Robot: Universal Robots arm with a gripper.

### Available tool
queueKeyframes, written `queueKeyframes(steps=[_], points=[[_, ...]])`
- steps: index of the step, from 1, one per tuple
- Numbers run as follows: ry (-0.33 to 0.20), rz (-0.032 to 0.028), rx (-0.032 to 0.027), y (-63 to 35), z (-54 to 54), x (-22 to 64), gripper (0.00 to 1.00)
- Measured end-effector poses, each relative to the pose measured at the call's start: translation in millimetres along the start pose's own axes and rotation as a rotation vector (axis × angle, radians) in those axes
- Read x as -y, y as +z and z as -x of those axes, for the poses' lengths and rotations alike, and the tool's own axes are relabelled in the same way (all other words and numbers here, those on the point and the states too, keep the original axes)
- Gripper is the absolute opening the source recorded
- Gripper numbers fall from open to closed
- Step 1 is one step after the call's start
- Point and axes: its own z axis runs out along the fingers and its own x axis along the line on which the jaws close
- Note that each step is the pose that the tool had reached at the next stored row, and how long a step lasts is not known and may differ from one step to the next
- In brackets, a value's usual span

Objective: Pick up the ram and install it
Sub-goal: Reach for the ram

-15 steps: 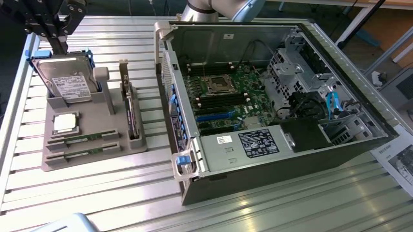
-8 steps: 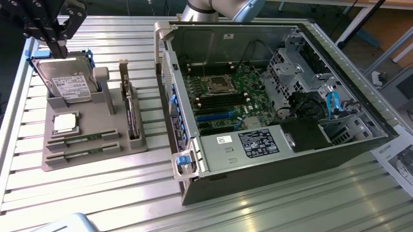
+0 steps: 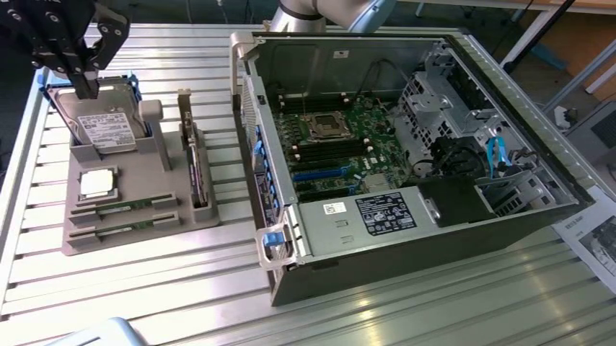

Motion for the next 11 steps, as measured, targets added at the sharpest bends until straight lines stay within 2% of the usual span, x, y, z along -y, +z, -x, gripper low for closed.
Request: queueKeyframes(steps=[11], points=[[0.0, -0.0095, 0.0007, -0.5, 1.3, 17.5, 0.1]])
